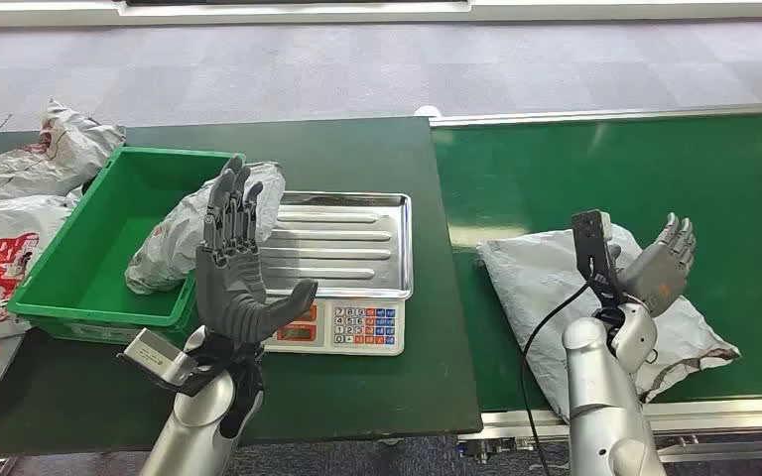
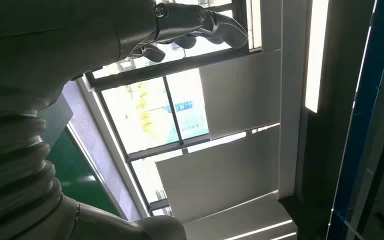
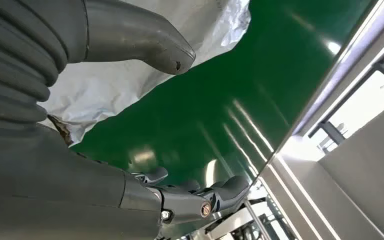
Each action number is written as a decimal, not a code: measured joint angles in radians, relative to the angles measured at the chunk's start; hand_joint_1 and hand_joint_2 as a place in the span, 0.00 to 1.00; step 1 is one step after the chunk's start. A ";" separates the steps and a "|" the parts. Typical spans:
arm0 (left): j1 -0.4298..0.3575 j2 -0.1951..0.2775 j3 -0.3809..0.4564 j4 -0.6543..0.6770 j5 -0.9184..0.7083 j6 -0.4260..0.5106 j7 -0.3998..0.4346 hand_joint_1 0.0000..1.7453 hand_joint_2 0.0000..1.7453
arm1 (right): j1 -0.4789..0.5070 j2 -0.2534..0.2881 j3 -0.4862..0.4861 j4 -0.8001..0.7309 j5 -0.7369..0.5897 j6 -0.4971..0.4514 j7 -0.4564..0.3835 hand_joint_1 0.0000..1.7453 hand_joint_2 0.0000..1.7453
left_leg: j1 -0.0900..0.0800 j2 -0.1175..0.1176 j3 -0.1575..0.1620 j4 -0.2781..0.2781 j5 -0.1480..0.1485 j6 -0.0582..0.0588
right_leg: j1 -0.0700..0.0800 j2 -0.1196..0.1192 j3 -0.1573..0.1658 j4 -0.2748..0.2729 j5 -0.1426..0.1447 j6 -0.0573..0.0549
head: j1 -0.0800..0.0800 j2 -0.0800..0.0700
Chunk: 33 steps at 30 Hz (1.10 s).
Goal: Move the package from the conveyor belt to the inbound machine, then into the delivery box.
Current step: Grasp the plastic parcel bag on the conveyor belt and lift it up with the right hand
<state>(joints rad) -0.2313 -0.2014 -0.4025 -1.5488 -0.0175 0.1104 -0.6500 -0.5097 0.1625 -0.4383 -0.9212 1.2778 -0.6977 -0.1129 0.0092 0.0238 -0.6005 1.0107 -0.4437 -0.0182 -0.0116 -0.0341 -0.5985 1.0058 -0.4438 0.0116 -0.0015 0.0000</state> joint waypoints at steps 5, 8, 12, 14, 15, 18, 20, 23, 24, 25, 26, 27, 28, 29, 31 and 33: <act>0.004 0.007 0.000 0.010 -0.010 -0.001 -0.020 0.00 1.00 | -0.074 -0.035 -0.018 0.205 0.043 0.143 0.191 0.00 1.00 | 0.000 0.000 0.000 0.000 0.001 0.001 | 0.000 0.000 0.000 0.000 0.001 0.000 | 0.000 0.000; 0.010 0.007 0.000 0.009 -0.025 -0.010 -0.021 0.00 1.00 | -0.076 -0.039 -0.001 0.246 0.002 0.307 0.201 0.00 1.00 | 0.000 -0.001 -0.001 0.000 0.001 0.001 | 0.000 -0.001 0.000 0.000 0.001 0.000 | 0.000 0.000; 0.027 0.011 0.004 0.006 -0.041 -0.018 -0.026 0.00 1.00 | -0.052 -0.038 0.048 0.270 -0.044 0.497 0.188 0.00 1.00 | 0.000 -0.001 -0.001 0.000 0.001 0.001 | 0.000 -0.001 0.000 0.000 0.000 0.000 | 0.000 0.000; 0.035 0.012 0.005 0.002 -0.044 -0.019 -0.029 0.00 1.00 | -0.034 -0.036 0.073 0.270 -0.052 0.518 0.194 0.00 1.00 | 0.000 -0.001 -0.001 0.000 0.001 0.001 | 0.000 -0.002 0.000 0.000 0.000 0.000 | 0.000 0.000; 0.038 0.012 0.006 -0.001 -0.047 -0.019 -0.030 0.00 1.00 | -0.028 -0.035 0.083 0.270 -0.053 0.523 0.199 0.00 1.00 | 0.000 -0.001 -0.001 0.000 0.001 0.001 | 0.000 -0.002 0.000 0.000 0.000 0.000 | 0.000 0.000; 0.047 0.011 0.010 -0.016 -0.062 -0.022 -0.013 0.00 1.00 | -0.011 -0.035 0.109 0.265 -0.047 0.537 0.239 0.00 1.00 | 0.000 -0.001 -0.001 0.000 0.001 0.001 | 0.000 -0.001 0.000 0.000 0.000 0.000 | 0.000 0.000; 0.057 0.008 0.020 -0.036 -0.077 -0.030 0.007 0.00 1.00 | 0.013 -0.035 0.132 0.247 -0.032 0.553 0.283 0.00 1.00 | 0.000 -0.001 -0.001 0.000 0.001 0.001 | 0.000 -0.002 0.000 0.000 0.000 0.000 | 0.000 0.000; 0.072 0.003 0.035 -0.063 -0.091 -0.036 0.021 0.00 1.00 | 0.051 -0.034 0.163 0.210 -0.019 0.567 0.317 0.00 1.00 | 0.000 -0.001 -0.001 0.000 0.001 0.001 | 0.000 -0.002 0.000 0.000 0.000 0.001 | 0.000 0.000; 0.075 0.002 0.038 -0.069 -0.093 -0.036 0.022 0.00 1.00 | 0.060 -0.034 0.170 0.200 -0.018 0.571 0.322 0.00 1.00 | 0.000 -0.001 -0.001 0.000 0.001 0.001 | 0.000 -0.002 0.000 0.000 0.000 0.001 | 0.000 0.000; 0.077 0.002 0.042 -0.074 -0.093 -0.036 0.022 0.00 1.00 | 0.067 -0.034 0.176 0.190 -0.014 0.576 0.331 0.00 1.00 | 0.000 -0.001 -0.001 0.000 0.001 0.001 | 0.000 -0.002 0.000 0.000 0.000 0.001 | 0.000 0.000; 0.080 0.000 0.046 -0.078 -0.094 -0.036 0.023 0.00 1.00 | 0.075 -0.034 0.181 0.180 -0.005 0.584 0.348 0.00 1.00 | 0.000 -0.001 -0.001 0.000 0.001 0.001 | 0.000 -0.002 0.000 0.000 0.000 0.001 | 0.000 0.000; 0.083 -0.001 0.049 -0.081 -0.096 -0.036 0.023 0.00 1.00 | 0.083 -0.034 0.186 0.169 0.009 0.595 0.376 0.00 1.00 | 0.000 -0.001 -0.001 0.000 0.001 0.001 | 0.000 -0.002 0.000 0.000 0.000 0.001 | 0.000 0.000; 0.086 -0.003 0.052 -0.084 -0.098 -0.036 0.024 0.00 1.00 | 0.093 -0.034 0.191 0.157 0.027 0.606 0.408 0.00 1.00 | 0.000 -0.001 0.000 0.000 0.001 0.001 | 0.000 -0.002 0.000 0.000 0.000 0.001 | 0.000 0.000; 0.090 -0.005 0.055 -0.086 -0.101 -0.036 0.025 0.00 1.00 | 0.104 -0.034 0.195 0.145 0.046 0.618 0.441 0.00 1.00 | 0.000 -0.002 0.000 0.000 0.001 0.001 | 0.000 -0.002 0.001 0.000 0.000 0.001 | 0.000 0.000; 0.096 -0.008 0.056 -0.088 -0.106 -0.036 0.026 0.00 1.00 | 0.125 -0.034 0.200 0.125 0.074 0.636 0.489 0.00 1.00 | 0.000 -0.002 0.000 0.000 0.001 0.001 | 0.000 -0.002 0.001 0.000 0.000 0.001 | 0.000 0.000; 0.101 -0.010 0.059 -0.089 -0.108 -0.036 0.027 0.00 1.00 | 0.144 -0.033 0.201 0.104 0.097 0.654 0.519 0.00 1.00 | 0.000 -0.002 0.001 0.000 0.000 0.002 | 0.000 -0.002 0.002 0.000 -0.001 0.001 | 0.000 0.000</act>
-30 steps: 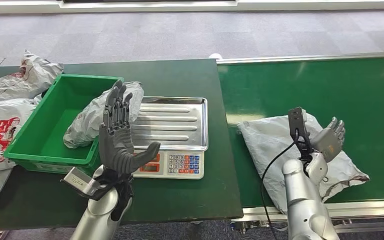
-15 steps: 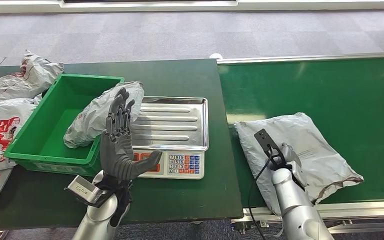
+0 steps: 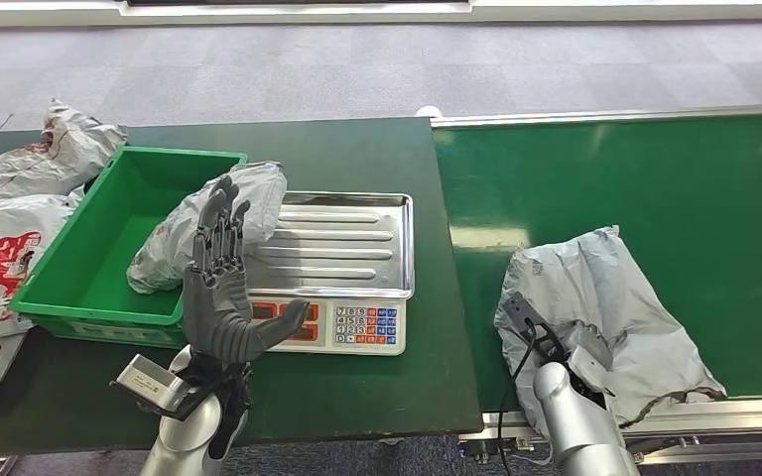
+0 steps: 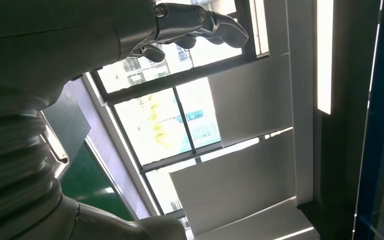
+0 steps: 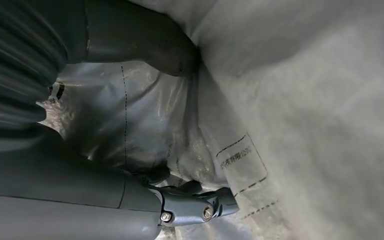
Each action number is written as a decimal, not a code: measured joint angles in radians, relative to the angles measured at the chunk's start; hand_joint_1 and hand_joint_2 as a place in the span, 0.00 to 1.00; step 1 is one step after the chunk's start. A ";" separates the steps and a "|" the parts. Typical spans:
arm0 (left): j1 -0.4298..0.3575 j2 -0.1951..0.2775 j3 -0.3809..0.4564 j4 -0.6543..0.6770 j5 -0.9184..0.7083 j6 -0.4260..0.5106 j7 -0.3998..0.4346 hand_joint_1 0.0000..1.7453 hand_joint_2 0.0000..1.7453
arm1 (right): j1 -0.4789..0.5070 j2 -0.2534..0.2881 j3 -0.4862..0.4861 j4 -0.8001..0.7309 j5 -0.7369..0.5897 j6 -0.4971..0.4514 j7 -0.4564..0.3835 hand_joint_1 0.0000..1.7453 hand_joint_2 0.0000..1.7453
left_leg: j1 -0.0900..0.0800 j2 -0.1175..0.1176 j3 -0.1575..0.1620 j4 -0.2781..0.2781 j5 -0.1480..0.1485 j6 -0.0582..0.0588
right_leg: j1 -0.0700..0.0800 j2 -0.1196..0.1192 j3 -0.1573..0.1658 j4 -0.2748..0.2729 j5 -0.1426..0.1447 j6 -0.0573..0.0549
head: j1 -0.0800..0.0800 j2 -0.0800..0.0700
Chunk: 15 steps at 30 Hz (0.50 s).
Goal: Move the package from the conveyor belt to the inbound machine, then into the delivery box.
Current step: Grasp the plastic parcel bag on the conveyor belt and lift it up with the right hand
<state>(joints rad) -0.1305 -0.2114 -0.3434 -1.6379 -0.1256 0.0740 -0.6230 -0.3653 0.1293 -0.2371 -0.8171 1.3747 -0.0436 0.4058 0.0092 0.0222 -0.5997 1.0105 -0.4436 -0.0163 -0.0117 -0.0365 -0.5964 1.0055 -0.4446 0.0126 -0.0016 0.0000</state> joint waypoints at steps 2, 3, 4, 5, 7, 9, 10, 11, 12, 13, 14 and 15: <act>0.007 -0.003 0.004 -0.002 0.000 0.001 0.001 0.00 1.00 | 0.018 0.001 0.001 -0.018 0.019 0.020 0.015 0.00 1.00 | 0.000 0.000 0.001 0.000 -0.001 0.001 | 0.000 0.000 0.002 0.000 -0.001 0.001 | 0.000 0.000; 0.011 -0.004 0.007 -0.003 -0.001 0.002 0.001 0.00 1.00 | 0.024 0.003 0.001 -0.023 0.025 0.028 0.012 0.00 1.00 | 0.000 0.000 0.002 0.000 -0.001 0.002 | 0.000 -0.001 0.003 0.000 -0.002 0.002 | 0.000 0.000; 0.015 -0.004 0.009 -0.007 -0.002 0.004 0.001 0.00 1.00 | 0.028 0.004 0.002 -0.026 0.027 0.036 0.001 0.07 1.00 | 0.000 0.000 0.003 0.000 -0.002 0.002 | 0.000 -0.001 0.004 -0.001 -0.002 0.002 | 0.000 0.000; 0.019 -0.005 0.012 -0.012 -0.003 0.005 0.002 0.00 1.00 | 0.031 0.007 0.003 -0.028 0.025 0.041 -0.018 0.32 1.00 | 0.000 0.000 0.004 0.000 -0.002 0.002 | 0.000 -0.001 0.005 -0.001 -0.002 0.002 | 0.000 0.000; 0.026 -0.006 0.018 -0.024 -0.007 0.007 0.005 0.00 1.00 | 0.037 0.011 0.006 -0.029 0.014 0.044 -0.060 0.82 1.00 | 0.000 0.000 0.005 0.000 -0.002 0.003 | 0.000 0.000 0.007 -0.001 -0.002 0.002 | 0.000 0.000; 0.031 -0.007 0.021 -0.034 -0.012 0.006 0.009 0.00 1.00 | 0.041 0.014 0.012 -0.029 0.000 0.042 -0.090 1.00 1.00 | 0.000 0.001 0.006 0.000 -0.003 0.003 | 0.000 0.000 0.008 -0.002 -0.002 0.002 | 0.000 0.000; 0.033 -0.007 0.022 -0.039 -0.015 0.006 0.011 0.00 1.00 | 0.044 0.016 0.017 -0.030 -0.006 0.039 -0.101 1.00 1.00 | 0.000 0.001 0.006 0.000 -0.003 0.003 | 0.000 0.000 0.008 -0.002 -0.002 0.002 | 0.000 0.000; 0.035 -0.007 0.023 -0.043 -0.017 0.005 0.012 0.00 1.00 | 0.047 0.017 0.022 -0.032 -0.010 0.036 -0.109 1.00 1.00 | 0.000 0.001 0.007 0.000 -0.003 0.003 | 0.000 0.001 0.008 -0.002 -0.002 0.002 | 0.000 0.000; 0.037 -0.008 0.025 -0.047 -0.018 0.004 0.012 0.00 1.00 | 0.050 0.019 0.029 -0.034 -0.013 0.034 -0.114 1.00 1.00 | 0.000 0.001 0.007 0.000 -0.003 0.003 | 0.000 0.001 0.009 -0.002 -0.002 0.002 | 0.000 0.000; 0.039 -0.009 0.026 -0.051 -0.018 0.004 0.013 0.00 1.00 | 0.052 0.020 0.035 -0.037 -0.015 0.032 -0.118 1.00 1.00 | 0.000 0.001 0.008 0.000 -0.003 0.003 | 0.000 0.001 0.009 -0.002 -0.002 0.002 | 0.000 0.000; 0.040 -0.009 0.028 -0.053 -0.018 0.003 0.013 0.00 1.00 | 0.054 0.020 0.040 -0.040 -0.018 0.031 -0.121 1.00 1.00 | 0.000 0.001 0.008 0.000 -0.003 0.003 | 0.000 0.001 0.009 -0.002 -0.001 0.002 | 0.000 0.000; 0.041 -0.010 0.029 -0.055 -0.018 0.003 0.014 0.00 1.00 | 0.056 0.021 0.046 -0.044 -0.022 0.030 -0.124 1.00 1.00 | 0.000 0.001 0.009 0.000 -0.003 0.003 | 0.000 0.001 0.010 -0.002 -0.001 0.002 | 0.000 0.000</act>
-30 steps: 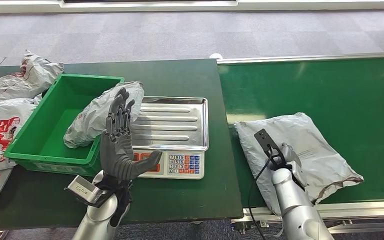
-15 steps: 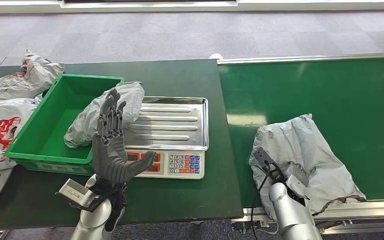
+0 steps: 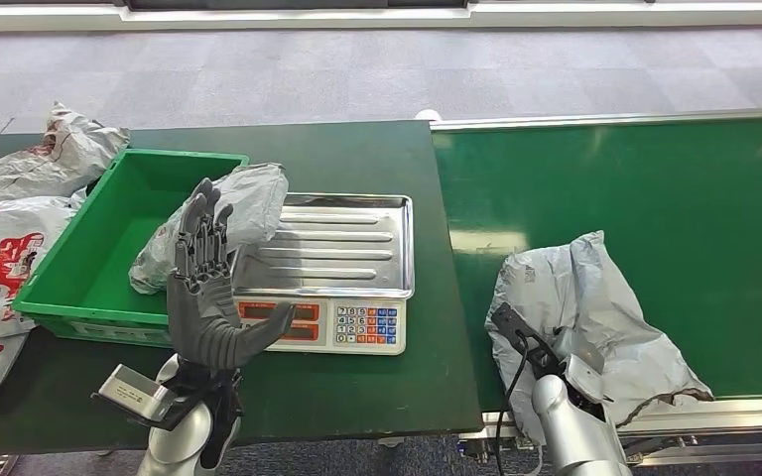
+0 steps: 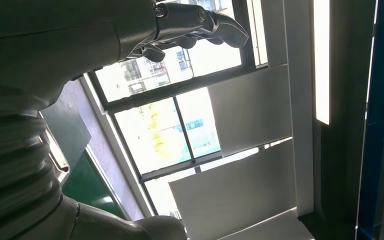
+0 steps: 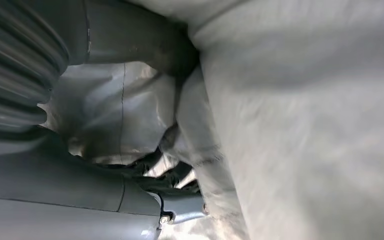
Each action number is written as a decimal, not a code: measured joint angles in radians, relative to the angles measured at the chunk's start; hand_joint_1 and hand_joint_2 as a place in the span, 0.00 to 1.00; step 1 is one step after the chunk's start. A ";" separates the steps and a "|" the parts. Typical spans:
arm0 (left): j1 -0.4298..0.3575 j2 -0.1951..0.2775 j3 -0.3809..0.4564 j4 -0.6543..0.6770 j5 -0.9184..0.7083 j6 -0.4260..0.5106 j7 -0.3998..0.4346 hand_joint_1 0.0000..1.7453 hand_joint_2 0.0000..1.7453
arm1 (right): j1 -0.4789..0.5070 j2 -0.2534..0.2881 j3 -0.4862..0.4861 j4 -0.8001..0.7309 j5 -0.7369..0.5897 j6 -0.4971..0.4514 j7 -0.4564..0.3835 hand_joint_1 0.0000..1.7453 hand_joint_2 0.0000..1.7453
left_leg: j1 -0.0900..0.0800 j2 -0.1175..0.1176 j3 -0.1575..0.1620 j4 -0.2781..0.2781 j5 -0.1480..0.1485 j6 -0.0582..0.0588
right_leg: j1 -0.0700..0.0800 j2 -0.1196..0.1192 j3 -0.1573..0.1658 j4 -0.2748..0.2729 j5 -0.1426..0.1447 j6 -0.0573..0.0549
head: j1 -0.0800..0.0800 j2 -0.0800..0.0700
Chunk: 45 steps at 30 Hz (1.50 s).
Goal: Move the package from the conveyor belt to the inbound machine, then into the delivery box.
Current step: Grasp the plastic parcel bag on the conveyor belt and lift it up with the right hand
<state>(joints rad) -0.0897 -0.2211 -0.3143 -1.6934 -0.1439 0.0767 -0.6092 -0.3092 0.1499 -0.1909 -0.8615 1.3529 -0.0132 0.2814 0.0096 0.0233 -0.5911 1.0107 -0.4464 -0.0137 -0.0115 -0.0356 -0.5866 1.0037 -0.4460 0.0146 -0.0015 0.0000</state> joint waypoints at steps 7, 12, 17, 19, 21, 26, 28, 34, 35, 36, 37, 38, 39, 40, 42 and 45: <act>0.005 -0.001 0.008 -0.012 0.000 -0.001 0.000 0.00 1.00 | 0.020 0.005 0.035 -0.046 -0.013 0.000 -0.008 1.00 1.00 | 0.000 0.000 0.001 0.000 0.000 0.000 | 0.000 0.000 0.001 0.000 0.000 0.000 | 0.000 0.000; 0.017 -0.001 0.013 -0.023 0.000 0.002 0.000 0.00 1.00 | 0.051 0.011 0.068 -0.097 -0.031 -0.018 -0.024 1.00 1.00 | 0.000 0.000 0.000 0.000 0.000 0.000 | 0.000 0.000 0.000 0.000 0.000 0.000 | 0.000 0.000; 0.039 -0.001 0.023 -0.041 -0.003 0.004 -0.003 0.00 1.00 | 0.111 0.019 0.119 -0.225 -0.043 -0.079 -0.016 1.00 1.00 | 0.000 0.000 -0.003 0.000 0.000 0.000 | 0.000 0.000 -0.003 0.000 0.000 0.000 | 0.000 0.000; 0.045 -0.001 0.024 -0.046 -0.006 0.001 -0.004 0.00 1.00 | 0.138 0.021 0.132 -0.300 -0.048 -0.099 -0.007 1.00 1.00 | 0.000 0.000 -0.004 0.000 0.000 0.000 | 0.000 0.000 -0.005 0.000 0.000 0.000 | 0.000 0.000; 0.048 -0.001 0.024 -0.049 -0.009 -0.002 -0.004 0.00 1.00 | 0.162 0.021 0.142 -0.373 -0.056 -0.115 -0.003 1.00 1.00 | 0.000 0.000 -0.005 0.000 0.000 0.000 | 0.000 0.000 -0.005 0.000 0.000 0.000 | 0.000 0.000; 0.052 -0.001 0.024 -0.049 -0.025 0.005 -0.002 0.00 1.00 | 0.203 0.030 0.148 -0.514 -0.120 -0.219 -0.031 1.00 1.00 | 0.000 0.000 -0.005 0.000 0.000 0.000 | 0.000 0.000 -0.006 0.000 0.000 0.000 | 0.000 0.000; 0.054 -0.001 0.025 -0.049 -0.034 0.012 -0.001 0.00 1.00 | 0.210 0.033 0.147 -0.555 -0.143 -0.269 -0.041 1.00 1.00 | 0.000 0.000 -0.006 0.000 0.000 0.000 | 0.000 0.000 -0.006 0.000 0.000 0.000 | 0.000 0.000; 0.054 -0.001 0.029 -0.049 -0.032 0.028 0.001 0.00 1.00 | 0.231 0.042 0.140 -0.640 -0.244 -0.446 -0.135 1.00 1.00 | 0.000 0.000 -0.006 0.000 0.000 0.000 | 0.000 0.000 -0.006 0.000 0.000 0.000 | 0.000 0.000; 0.054 -0.002 0.032 -0.049 -0.030 0.033 0.002 0.00 1.00 | 0.234 0.048 0.136 -0.662 -0.272 -0.508 -0.169 1.00 1.00 | 0.000 0.000 -0.006 0.000 0.000 0.000 | 0.000 0.000 -0.006 0.000 0.000 0.000 | 0.000 0.000; 0.054 -0.002 0.035 -0.049 -0.029 0.037 0.002 0.00 1.00 | 0.234 0.053 0.131 -0.685 -0.290 -0.553 -0.195 1.00 1.00 | 0.000 0.000 -0.006 0.000 0.000 0.000 | 0.000 0.000 -0.006 0.000 0.000 0.000 | 0.000 0.000; 0.054 -0.003 0.038 -0.049 -0.027 0.039 0.002 0.00 1.00 | 0.234 0.059 0.127 -0.708 -0.301 -0.580 -0.214 1.00 1.00 | 0.000 0.000 -0.006 0.000 0.000 0.000 | 0.000 0.000 -0.006 0.000 0.000 0.000 | 0.000 0.000; 0.054 -0.004 0.039 -0.049 -0.025 0.040 0.002 0.00 1.00 | 0.234 0.064 0.124 -0.730 -0.309 -0.595 -0.229 1.00 1.00 | 0.000 0.000 -0.006 0.000 0.000 0.000 | 0.000 0.000 -0.006 0.000 0.000 0.000 | 0.000 0.000; 0.054 -0.004 0.040 -0.049 -0.023 0.041 0.002 0.00 1.00 | 0.234 0.071 0.121 -0.750 -0.317 -0.604 -0.243 1.00 1.00 | 0.000 0.000 -0.006 0.000 0.000 0.000 | 0.000 0.000 -0.006 0.001 0.000 0.000 | 0.000 0.000; 0.054 -0.005 0.041 -0.049 -0.021 0.041 0.002 0.00 1.00 | 0.232 0.078 0.120 -0.767 -0.327 -0.611 -0.258 1.00 1.00 | 0.000 0.000 -0.006 0.000 0.000 0.000 | 0.000 0.000 -0.006 0.001 0.000 0.000 | 0.000 0.000; 0.054 -0.008 0.041 -0.049 -0.019 0.043 0.001 0.00 1.00 | 0.223 0.091 0.121 -0.789 -0.353 -0.616 -0.296 1.00 1.00 | 0.000 0.000 -0.006 0.000 0.000 0.000 | 0.000 0.000 -0.006 0.001 0.000 0.000 | 0.000 0.000; 0.051 -0.015 0.041 -0.047 -0.018 0.043 -0.001 0.00 1.00 | 0.189 0.106 0.137 -0.796 -0.394 -0.611 -0.349 1.00 1.00 | 0.000 0.000 -0.006 0.000 0.000 0.000 | 0.000 0.000 -0.007 0.001 0.000 0.000 | 0.000 0.000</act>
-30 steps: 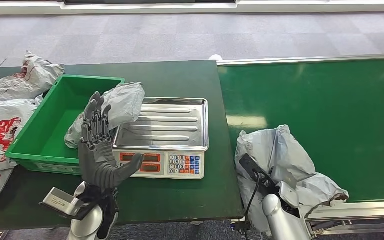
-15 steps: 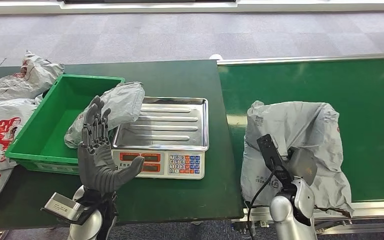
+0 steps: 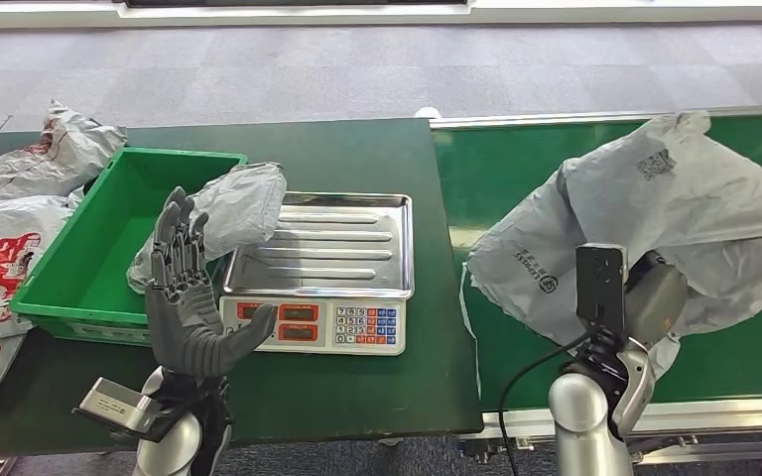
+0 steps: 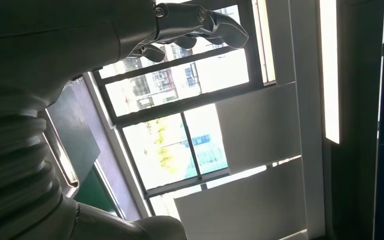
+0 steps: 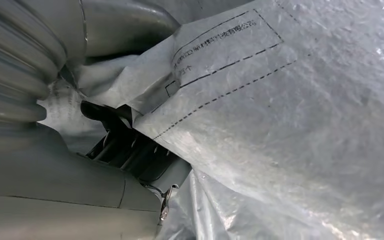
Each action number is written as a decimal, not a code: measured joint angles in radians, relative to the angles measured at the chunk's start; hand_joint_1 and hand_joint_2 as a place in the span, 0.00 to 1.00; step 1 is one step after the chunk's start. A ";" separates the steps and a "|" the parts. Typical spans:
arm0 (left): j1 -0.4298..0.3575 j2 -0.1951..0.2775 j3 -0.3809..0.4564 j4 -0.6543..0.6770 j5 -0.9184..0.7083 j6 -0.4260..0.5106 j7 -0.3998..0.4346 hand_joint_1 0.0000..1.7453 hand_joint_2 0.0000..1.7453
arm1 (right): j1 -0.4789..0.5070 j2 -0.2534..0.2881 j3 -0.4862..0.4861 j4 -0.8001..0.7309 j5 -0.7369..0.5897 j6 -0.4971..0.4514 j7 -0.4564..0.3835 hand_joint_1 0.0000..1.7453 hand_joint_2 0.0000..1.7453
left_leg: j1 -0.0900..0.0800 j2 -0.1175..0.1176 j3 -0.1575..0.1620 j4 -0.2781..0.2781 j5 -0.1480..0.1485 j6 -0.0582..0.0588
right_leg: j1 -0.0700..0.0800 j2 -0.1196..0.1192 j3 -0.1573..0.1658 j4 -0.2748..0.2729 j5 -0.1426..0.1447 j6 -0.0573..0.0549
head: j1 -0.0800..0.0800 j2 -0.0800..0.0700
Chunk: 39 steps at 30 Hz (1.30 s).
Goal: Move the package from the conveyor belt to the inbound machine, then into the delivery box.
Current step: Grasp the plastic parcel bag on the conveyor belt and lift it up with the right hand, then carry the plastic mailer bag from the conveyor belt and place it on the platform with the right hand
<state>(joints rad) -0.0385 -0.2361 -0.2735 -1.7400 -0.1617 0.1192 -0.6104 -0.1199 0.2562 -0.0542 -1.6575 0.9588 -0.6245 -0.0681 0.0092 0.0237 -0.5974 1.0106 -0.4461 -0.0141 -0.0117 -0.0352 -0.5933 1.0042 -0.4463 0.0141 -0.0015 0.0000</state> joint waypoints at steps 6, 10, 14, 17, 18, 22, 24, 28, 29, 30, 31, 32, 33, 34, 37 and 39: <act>-0.009 -0.008 0.000 0.008 0.009 -0.006 -0.014 0.00 1.00 | -0.091 0.025 0.054 0.043 -0.075 0.024 -0.085 1.00 1.00 | 0.000 0.001 -0.001 0.000 0.001 0.000 | 0.000 0.001 -0.001 0.000 0.002 -0.001 | 0.000 0.000; -0.035 -0.018 -0.003 0.021 0.021 0.001 -0.026 0.00 1.00 | -0.244 0.059 0.127 0.184 -0.146 0.003 -0.144 1.00 1.00 | 0.000 0.003 -0.002 0.000 0.004 -0.002 | 0.000 0.003 -0.003 0.001 0.004 -0.002 | 0.000 0.000; -0.052 -0.025 -0.007 0.031 0.029 0.015 -0.031 0.00 1.00 | -0.389 0.089 0.186 0.340 -0.205 -0.002 -0.145 1.00 1.00 | 0.000 0.001 -0.002 0.000 0.006 -0.003 | 0.001 0.002 -0.004 0.001 0.005 -0.002 | 0.000 0.000; -0.054 -0.027 -0.008 0.034 0.036 0.018 -0.036 0.00 1.00 | -0.445 0.101 0.211 0.415 -0.235 0.013 -0.145 1.00 1.00 | 0.001 0.000 -0.003 0.000 0.006 -0.003 | 0.001 0.001 -0.004 0.001 0.005 -0.002 | 0.000 0.000; -0.055 -0.027 -0.008 0.034 0.037 0.020 -0.038 0.00 1.00 | -0.457 0.103 0.217 0.433 -0.242 0.017 -0.145 1.00 1.00 | 0.001 0.000 -0.003 0.000 0.006 -0.003 | 0.001 0.002 -0.004 0.001 0.005 -0.002 | 0.000 0.000; -0.055 -0.027 -0.008 0.036 0.044 0.029 -0.048 0.00 1.00 | -0.498 0.110 0.238 0.500 -0.243 0.030 -0.141 1.00 1.00 | 0.000 0.001 -0.005 0.000 0.006 -0.003 | 0.001 0.002 -0.005 0.001 0.005 -0.002 | 0.000 0.000; -0.055 -0.027 -0.008 0.036 0.055 0.039 -0.062 0.00 1.00 | -0.528 0.112 0.258 0.548 -0.257 0.044 -0.123 1.00 1.00 | 0.000 0.001 -0.005 0.000 0.006 -0.003 | 0.001 0.002 -0.006 0.001 0.005 -0.002 | 0.000 0.000; -0.055 -0.026 -0.008 0.036 0.073 0.061 -0.077 0.00 1.00 | -0.616 0.115 0.352 0.693 -0.385 0.046 -0.090 1.00 1.00 | 0.001 0.001 -0.006 0.000 0.006 -0.004 | 0.001 0.002 -0.007 0.001 0.005 -0.002 | 0.000 0.000; -0.055 -0.026 -0.008 0.036 0.073 0.065 -0.078 0.00 1.00 | -0.637 0.115 0.381 0.729 -0.421 0.043 -0.089 1.00 1.00 | 0.001 0.000 -0.006 0.000 0.006 -0.004 | 0.001 0.002 -0.007 0.001 0.005 -0.002 | 0.000 0.000; -0.055 -0.025 -0.008 0.036 0.074 0.067 -0.078 0.00 1.00 | -0.654 0.115 0.406 0.758 -0.449 0.040 -0.089 1.00 1.00 | 0.001 0.000 -0.006 0.000 0.007 -0.004 | 0.001 0.002 -0.007 0.001 0.005 -0.002 | 0.000 0.000; -0.055 -0.024 -0.008 0.036 0.074 0.069 -0.078 0.00 1.00 | -0.668 0.115 0.427 0.782 -0.469 0.039 -0.089 1.00 1.00 | 0.001 0.000 -0.006 0.000 0.007 -0.004 | 0.001 0.001 -0.007 0.001 0.005 -0.002 | 0.000 0.000; -0.055 -0.024 -0.008 0.036 0.074 0.069 -0.078 0.00 1.00 | -0.678 0.115 0.445 0.802 -0.482 0.041 -0.089 1.00 1.00 | 0.001 0.000 -0.006 0.000 0.007 -0.004 | 0.001 0.001 -0.007 0.001 0.005 -0.002 | 0.000 0.000; -0.055 -0.023 -0.008 0.036 0.074 0.069 -0.078 0.00 1.00 | -0.688 0.115 0.459 0.820 -0.494 0.048 -0.088 1.00 1.00 | 0.001 0.000 -0.006 0.000 0.007 -0.004 | 0.001 0.001 -0.007 0.001 0.005 -0.002 | 0.000 0.000; -0.055 -0.022 -0.008 0.036 0.074 0.069 -0.078 0.00 1.00 | -0.696 0.115 0.473 0.837 -0.509 0.060 -0.086 1.00 1.00 | 0.001 0.000 -0.006 0.000 0.007 -0.004 | 0.001 0.001 -0.007 0.001 0.005 -0.002 | 0.000 0.000; -0.055 -0.020 -0.007 0.034 0.072 0.064 -0.078 0.00 1.00 | -0.720 0.115 0.515 0.889 -0.571 0.151 -0.081 1.00 1.00 | 0.001 0.000 -0.007 0.000 0.007 -0.004 | 0.001 0.001 -0.008 0.001 0.005 -0.002 | 0.000 0.000; -0.055 -0.019 -0.005 0.033 0.070 0.047 -0.078 0.00 1.00 | -0.736 0.115 0.552 0.928 -0.637 0.263 -0.089 1.00 1.00 | 0.001 0.000 -0.007 0.000 0.007 -0.004 | 0.001 0.001 -0.008 0.001 0.005 -0.002 | 0.000 0.000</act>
<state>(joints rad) -0.0936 -0.2552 -0.2784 -1.7067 -0.0915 0.1658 -0.6881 -0.8563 0.3713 0.4976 -0.7297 0.3220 -0.3613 -0.1570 0.0098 0.0236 -0.6044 1.0105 -0.4396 -0.0182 -0.0109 -0.0340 -0.6012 1.0055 -0.4410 0.0120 -0.0016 0.0000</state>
